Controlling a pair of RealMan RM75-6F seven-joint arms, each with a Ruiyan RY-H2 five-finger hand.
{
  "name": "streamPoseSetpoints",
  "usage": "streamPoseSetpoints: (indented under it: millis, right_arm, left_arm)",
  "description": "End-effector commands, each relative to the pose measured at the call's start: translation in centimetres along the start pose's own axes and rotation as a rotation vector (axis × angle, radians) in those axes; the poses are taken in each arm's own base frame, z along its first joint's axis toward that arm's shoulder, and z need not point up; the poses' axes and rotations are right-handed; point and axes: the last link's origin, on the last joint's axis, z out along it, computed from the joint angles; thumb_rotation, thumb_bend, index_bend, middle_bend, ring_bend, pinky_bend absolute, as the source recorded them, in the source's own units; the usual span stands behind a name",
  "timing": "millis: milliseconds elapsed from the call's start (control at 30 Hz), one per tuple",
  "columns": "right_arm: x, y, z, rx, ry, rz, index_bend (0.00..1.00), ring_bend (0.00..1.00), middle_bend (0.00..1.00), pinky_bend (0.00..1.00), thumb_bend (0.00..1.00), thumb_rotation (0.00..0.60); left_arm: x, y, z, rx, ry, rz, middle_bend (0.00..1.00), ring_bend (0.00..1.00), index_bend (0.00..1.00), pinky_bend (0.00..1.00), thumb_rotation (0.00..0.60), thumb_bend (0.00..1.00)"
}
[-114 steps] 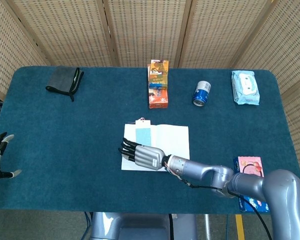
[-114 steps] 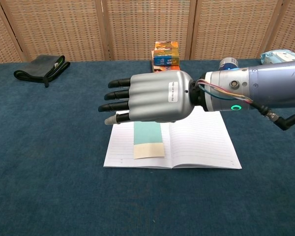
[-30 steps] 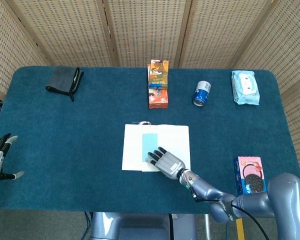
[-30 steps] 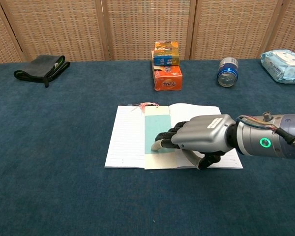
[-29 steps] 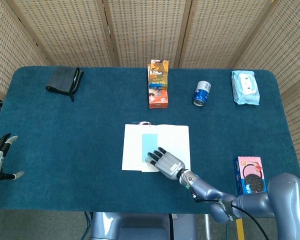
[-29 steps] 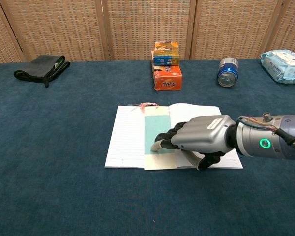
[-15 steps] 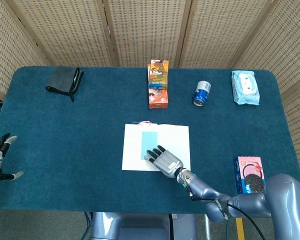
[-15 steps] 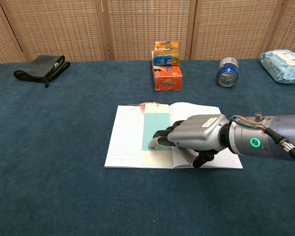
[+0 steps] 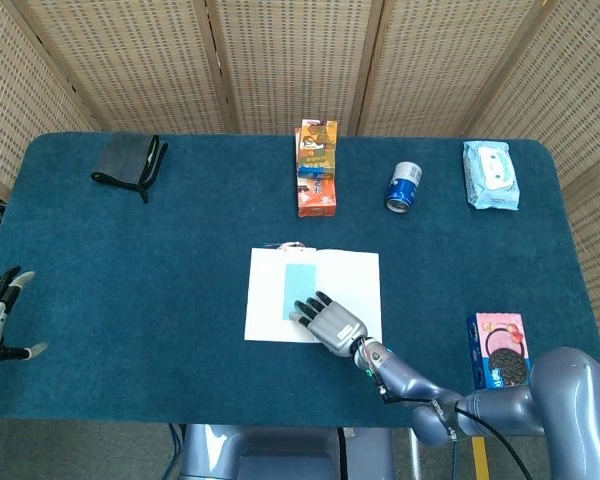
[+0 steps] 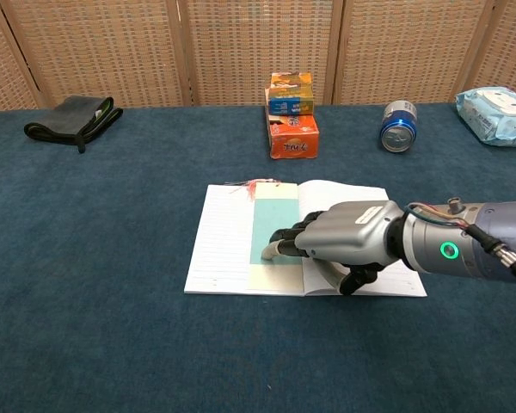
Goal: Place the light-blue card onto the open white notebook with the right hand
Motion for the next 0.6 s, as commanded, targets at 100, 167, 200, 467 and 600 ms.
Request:
streamPoseSetpoints:
  millis: [100, 167, 200, 467, 600]
  right_arm:
    - [0.02, 0.02, -0.07, -0.001, -0.005, -0.003, 0.00, 0.00, 0.00, 0.00, 1.00, 0.600]
    - [-0.02, 0.01, -0.14, 0.001, -0.010, -0.007, 0.00, 0.00, 0.00, 0.00, 1.00, 0.600]
    - [-0.04, 0.00, -0.19, 0.002, -0.012, -0.011, 0.00, 0.00, 0.00, 0.00, 1.00, 0.600]
    - [-0.01, -0.29, -0.53, 0.017, -0.013, -0.031, 0.00, 0.00, 0.00, 0.00, 1.00, 0.600]
    - [0.02, -0.43, -0.59, 0.022, -0.010, -0.040, 0.00, 0.00, 0.00, 0.00, 1.00, 0.600]
  left_arm:
    - [0.03, 0.02, -0.02, 0.000, 0.000, -0.001, 0.00, 0.00, 0.00, 0.00, 0.600, 0.00]
    - [0.03, 0.01, -0.02, 0.000, 0.001, -0.001, 0.00, 0.00, 0.00, 0.00, 0.600, 0.00]
    - [0.02, 0.02, -0.01, 0.000, 0.000, -0.002, 0.00, 0.00, 0.00, 0.00, 0.600, 0.00]
    - [0.00, 0.03, -0.02, 0.001, 0.000, -0.002, 0.00, 0.00, 0.00, 0.00, 0.600, 0.00]
    - [-0.01, 0.02, -0.02, 0.000, 0.000, -0.002, 0.00, 0.00, 0.00, 0.00, 0.600, 0.00]
